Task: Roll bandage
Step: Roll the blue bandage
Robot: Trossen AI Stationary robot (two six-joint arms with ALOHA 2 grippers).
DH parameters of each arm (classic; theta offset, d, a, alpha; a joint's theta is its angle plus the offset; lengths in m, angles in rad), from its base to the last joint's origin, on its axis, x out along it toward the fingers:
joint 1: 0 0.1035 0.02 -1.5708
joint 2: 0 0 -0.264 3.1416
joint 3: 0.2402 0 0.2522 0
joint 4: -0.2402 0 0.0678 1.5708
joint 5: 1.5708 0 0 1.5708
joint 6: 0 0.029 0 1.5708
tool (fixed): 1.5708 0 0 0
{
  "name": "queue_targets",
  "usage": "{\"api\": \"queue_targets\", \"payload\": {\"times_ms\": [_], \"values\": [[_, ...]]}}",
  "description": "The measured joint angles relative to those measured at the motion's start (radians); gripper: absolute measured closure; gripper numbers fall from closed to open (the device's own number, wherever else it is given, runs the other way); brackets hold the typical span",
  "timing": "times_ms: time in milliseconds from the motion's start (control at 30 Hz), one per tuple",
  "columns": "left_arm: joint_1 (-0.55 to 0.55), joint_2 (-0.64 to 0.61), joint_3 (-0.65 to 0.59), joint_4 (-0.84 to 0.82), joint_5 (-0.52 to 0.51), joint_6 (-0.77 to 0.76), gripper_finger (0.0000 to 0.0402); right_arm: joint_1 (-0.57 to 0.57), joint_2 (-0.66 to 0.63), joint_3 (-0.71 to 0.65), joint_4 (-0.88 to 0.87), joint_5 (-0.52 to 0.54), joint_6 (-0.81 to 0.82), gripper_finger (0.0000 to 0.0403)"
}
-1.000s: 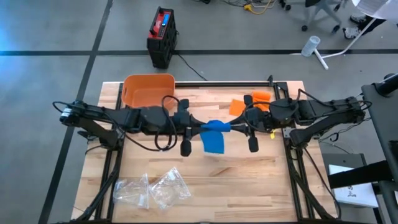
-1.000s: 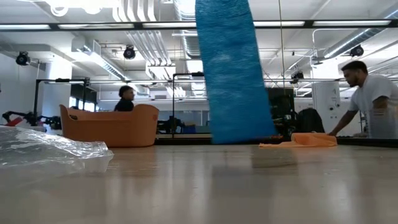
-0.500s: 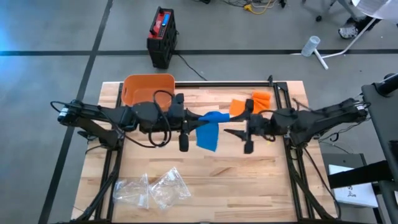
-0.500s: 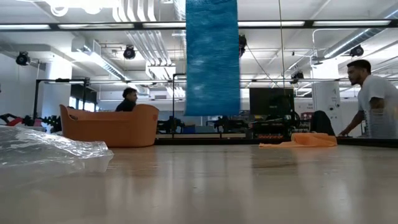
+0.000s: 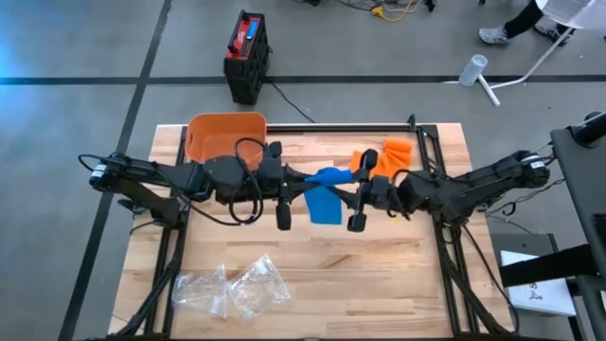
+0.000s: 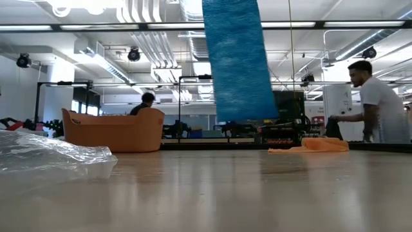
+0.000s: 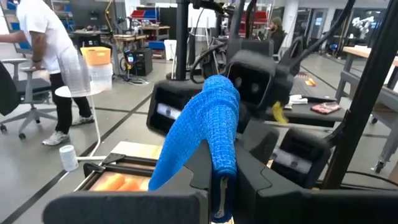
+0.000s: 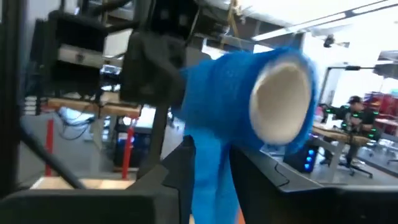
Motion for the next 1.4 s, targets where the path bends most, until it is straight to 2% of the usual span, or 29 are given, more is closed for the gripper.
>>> {"api": "queue_targets", "payload": {"times_ms": [100,267,400,500,667,767,867,1000,1167,1300,1400], "values": [[0.0,0.0,-0.003,0.002,0.0,0.001,0.0386,-0.006,0.022,0.026,-0.002,0.042,-0.008,0.0329],[0.0,0.0,-0.007,0.001,0.001,0.001,0.0386,-0.018,0.053,0.061,-0.006,0.055,-0.015,0.0368],[-0.013,-0.009,-0.007,-0.031,-0.006,-0.001,0.0386,-0.017,0.049,0.06,-0.018,0.177,-0.039,0.0399],[-0.033,-0.037,-0.007,-0.088,0.0,-0.001,0.0386,-0.012,0.0,0.05,-0.067,0.201,-0.04,0.04],[-0.053,-0.077,-0.007,-0.24,-0.006,0.034,0.0386,0.008,-0.095,0.038,-0.196,0.177,-0.037,0.0402],[-0.069,-0.077,-0.007,-0.288,-0.002,0.091,0.0386,0.008,-0.145,0.033,-0.27,0.127,-0.021,0.0402],[-0.086,-0.077,-0.01,-0.297,0.062,0.19,0.0386,-0.007,-0.178,0.024,-0.335,0.109,0.02,0.0403],[-0.105,-0.071,-0.027,-0.284,0.21,0.288,0.0386,-0.056,-0.185,-0.017,-0.383,0.164,0.097,0.0403],[-0.107,-0.072,-0.067,-0.235,0.225,0.291,0.0387,-0.104,-0.141,-0.086,-0.393,0.129,0.159,0.0403],[-0.107,-0.074,-0.071,-0.26,0.225,0.296,0.0387,-0.076,-0.13,-0.092,-0.369,0.009,0.102,0.0403],[-0.107,-0.074,-0.071,-0.32,0.225,0.346,0.0388,-0.019,-0.141,-0.092,-0.329,-0.035,-0.018,0.0395]]}}
